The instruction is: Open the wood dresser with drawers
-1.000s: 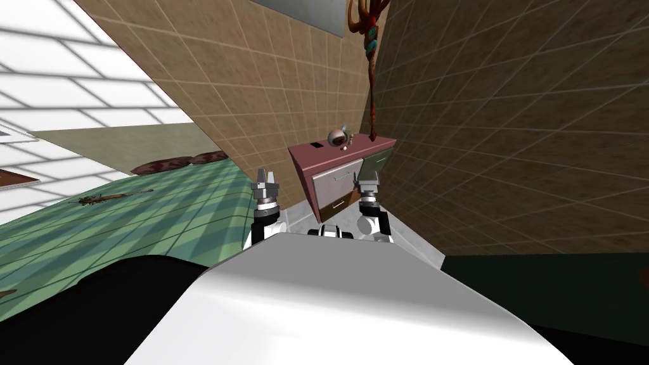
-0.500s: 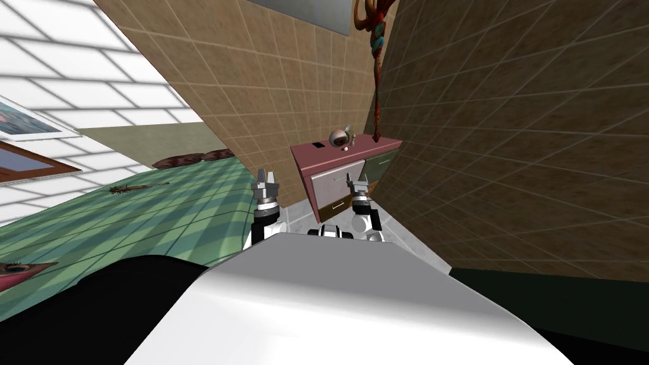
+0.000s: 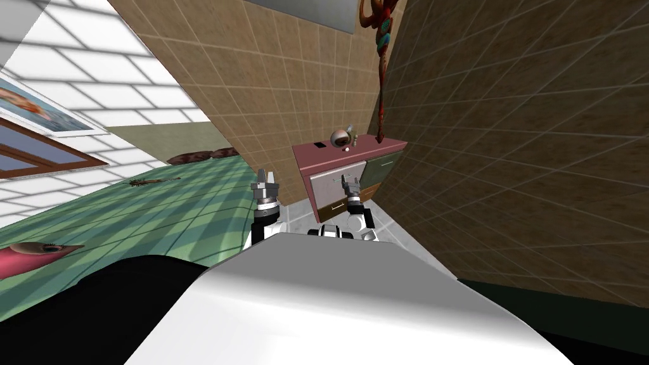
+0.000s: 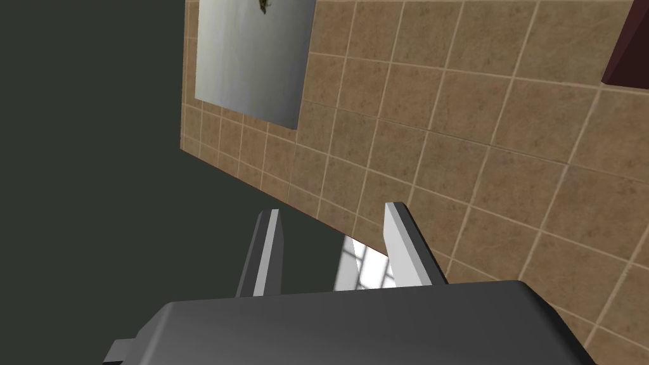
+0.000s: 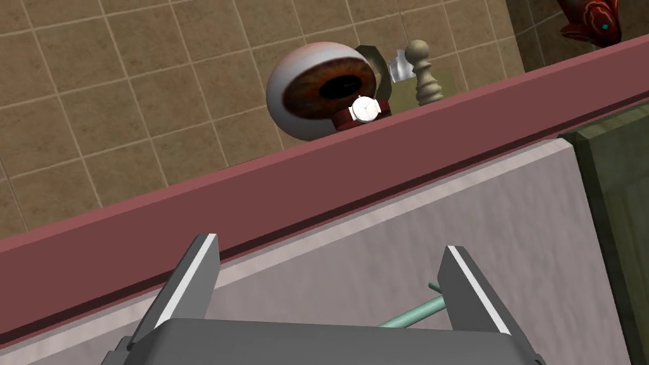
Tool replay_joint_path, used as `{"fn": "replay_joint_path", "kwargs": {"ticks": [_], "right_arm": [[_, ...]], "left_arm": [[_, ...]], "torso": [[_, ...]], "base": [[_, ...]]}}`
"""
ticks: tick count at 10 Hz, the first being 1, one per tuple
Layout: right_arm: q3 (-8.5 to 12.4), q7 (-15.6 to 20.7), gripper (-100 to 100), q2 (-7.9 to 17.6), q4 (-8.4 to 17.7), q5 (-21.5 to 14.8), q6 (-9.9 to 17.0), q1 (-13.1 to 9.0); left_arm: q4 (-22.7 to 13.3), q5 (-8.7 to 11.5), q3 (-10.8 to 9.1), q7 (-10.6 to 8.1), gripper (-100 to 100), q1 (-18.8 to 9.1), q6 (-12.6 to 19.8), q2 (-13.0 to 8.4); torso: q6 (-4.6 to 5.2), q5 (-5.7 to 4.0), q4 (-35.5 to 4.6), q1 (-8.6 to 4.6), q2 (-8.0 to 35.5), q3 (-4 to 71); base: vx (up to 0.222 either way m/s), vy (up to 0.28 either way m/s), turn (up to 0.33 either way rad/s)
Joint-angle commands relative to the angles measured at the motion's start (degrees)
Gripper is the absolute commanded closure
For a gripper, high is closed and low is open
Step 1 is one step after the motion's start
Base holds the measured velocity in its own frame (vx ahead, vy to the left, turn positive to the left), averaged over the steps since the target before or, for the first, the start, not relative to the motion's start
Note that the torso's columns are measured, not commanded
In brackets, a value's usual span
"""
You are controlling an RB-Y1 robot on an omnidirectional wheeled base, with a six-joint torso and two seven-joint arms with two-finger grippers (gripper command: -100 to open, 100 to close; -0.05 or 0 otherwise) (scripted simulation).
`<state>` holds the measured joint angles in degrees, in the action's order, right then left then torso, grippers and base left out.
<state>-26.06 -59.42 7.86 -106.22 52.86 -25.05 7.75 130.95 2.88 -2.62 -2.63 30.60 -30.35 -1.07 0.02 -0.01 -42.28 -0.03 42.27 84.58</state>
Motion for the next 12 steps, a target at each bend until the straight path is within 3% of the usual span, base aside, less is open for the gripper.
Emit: {"fn": "replay_joint_path", "kwargs": {"ticks": [1, 3, 4, 6, 7, 12], "right_arm": [[-1.26, -2.74, -100, -0.21, 1.66, 3.1, 0.26, -1.24], [-3.82, -6.71, -100, -0.53, 4.78, 6.99, 0.04, -3.17], [-3.82, -6.98, -100, -0.53, 4.78, 7.48, 0.04, -3.17], [-6.22, -10.9, -100, -0.79, 7.69, 11.31, -0.16, -4.97], [-6.22, -10.94, -100, -0.79, 7.69, 11.57, -0.16, -4.97], [-10.27, -17.66, -100, -0.89, 12.51, 18.51, -0.53, -8.0]], "left_arm": [[0.0, 0.0, 0.0, 0.0, 0, -0.01, 0.0, 0.0], [0.0, 0.0, 0.0, 0.0, 0, -0.01, 0.0, 0.0], [0.0, 0.0, 0.0, 0.0, 0, -0.01, 0.0, 0.0], [0.0, 0.0, 0.0, 0.0, 0, 0.0, 0.0, 0.0], [0.0, 0.0, 0.0, 0.0, 0, 0.0, 0.0, 0.0], [0.0, 0.0, 0.0, 0.0, 0, 0.0, 0.0, 0.0]], "torso": [[-0.03, 0.02, -0.01, 0.05, 0.05, -0.03], [-0.03, 0.03, -0.01, 0.07, 0.04, -0.03], [-0.03, -0.01, 0.0, -0.05, 0.0, -0.01], [-0.02, 0.02, 0.0, 0.05, -0.02, 0.0], [-0.03, 0.01, 0.0, 0.01, -0.01, 0.0], [-0.03, 0.02, 0.0, 0.04, 0.01, -0.01]], "base": [[0.005, -0.047, 0.05], [0.006, -0.064, 0.129], [0.007, -0.066, 0.066], [0.016, -0.064, 0.102], [0.009, -0.058, 0.073], [0.003, -0.056, 0.092]]}}
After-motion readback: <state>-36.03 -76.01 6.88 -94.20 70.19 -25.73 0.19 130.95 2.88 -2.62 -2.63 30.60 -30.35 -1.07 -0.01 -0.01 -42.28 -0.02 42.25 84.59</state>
